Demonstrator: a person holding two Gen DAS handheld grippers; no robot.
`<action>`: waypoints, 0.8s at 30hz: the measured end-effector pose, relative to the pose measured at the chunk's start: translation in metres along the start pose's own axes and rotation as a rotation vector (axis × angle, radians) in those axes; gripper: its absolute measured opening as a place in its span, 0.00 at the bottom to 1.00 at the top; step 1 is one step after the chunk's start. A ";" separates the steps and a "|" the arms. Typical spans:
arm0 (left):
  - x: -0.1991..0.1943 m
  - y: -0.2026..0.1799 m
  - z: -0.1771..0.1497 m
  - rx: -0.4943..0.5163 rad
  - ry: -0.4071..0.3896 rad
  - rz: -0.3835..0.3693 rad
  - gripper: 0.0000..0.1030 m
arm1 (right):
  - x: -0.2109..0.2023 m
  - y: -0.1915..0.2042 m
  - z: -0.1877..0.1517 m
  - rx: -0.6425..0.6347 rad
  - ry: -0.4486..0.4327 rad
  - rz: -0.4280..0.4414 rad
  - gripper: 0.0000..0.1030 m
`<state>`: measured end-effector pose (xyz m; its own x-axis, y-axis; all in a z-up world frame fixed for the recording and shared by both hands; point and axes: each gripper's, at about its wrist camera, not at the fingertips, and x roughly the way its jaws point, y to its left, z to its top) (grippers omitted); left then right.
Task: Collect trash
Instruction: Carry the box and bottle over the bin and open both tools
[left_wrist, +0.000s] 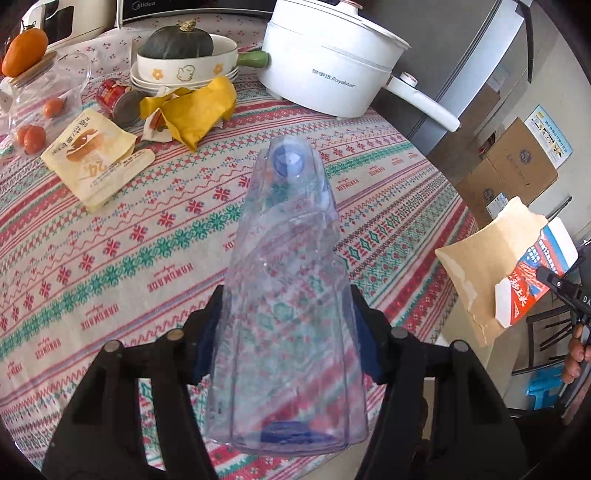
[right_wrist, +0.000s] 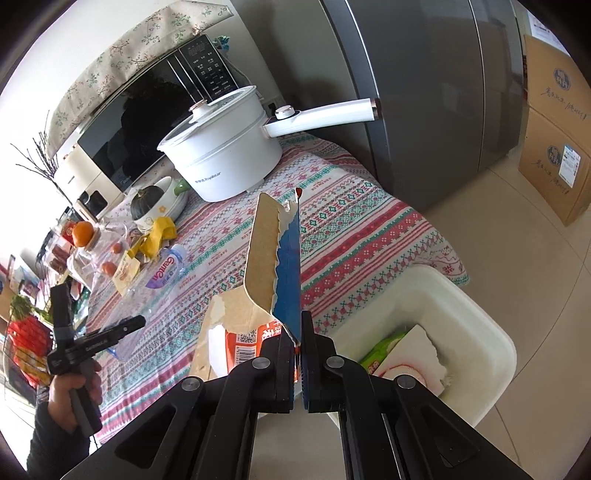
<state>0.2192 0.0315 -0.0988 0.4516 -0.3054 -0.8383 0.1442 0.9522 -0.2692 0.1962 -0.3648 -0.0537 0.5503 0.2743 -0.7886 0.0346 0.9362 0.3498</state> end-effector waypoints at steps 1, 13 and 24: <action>-0.004 -0.005 -0.005 0.006 -0.003 0.001 0.61 | -0.001 -0.003 -0.003 0.003 0.004 -0.002 0.03; -0.007 -0.040 -0.046 0.072 -0.017 -0.022 0.61 | -0.026 -0.075 -0.019 0.097 -0.011 -0.094 0.03; -0.010 -0.069 -0.055 0.128 -0.007 -0.094 0.61 | -0.025 -0.130 -0.031 0.190 0.022 -0.238 0.03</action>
<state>0.1557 -0.0311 -0.0978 0.4372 -0.3934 -0.8088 0.2967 0.9120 -0.2832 0.1525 -0.4868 -0.0953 0.4901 0.0584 -0.8697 0.3172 0.9174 0.2403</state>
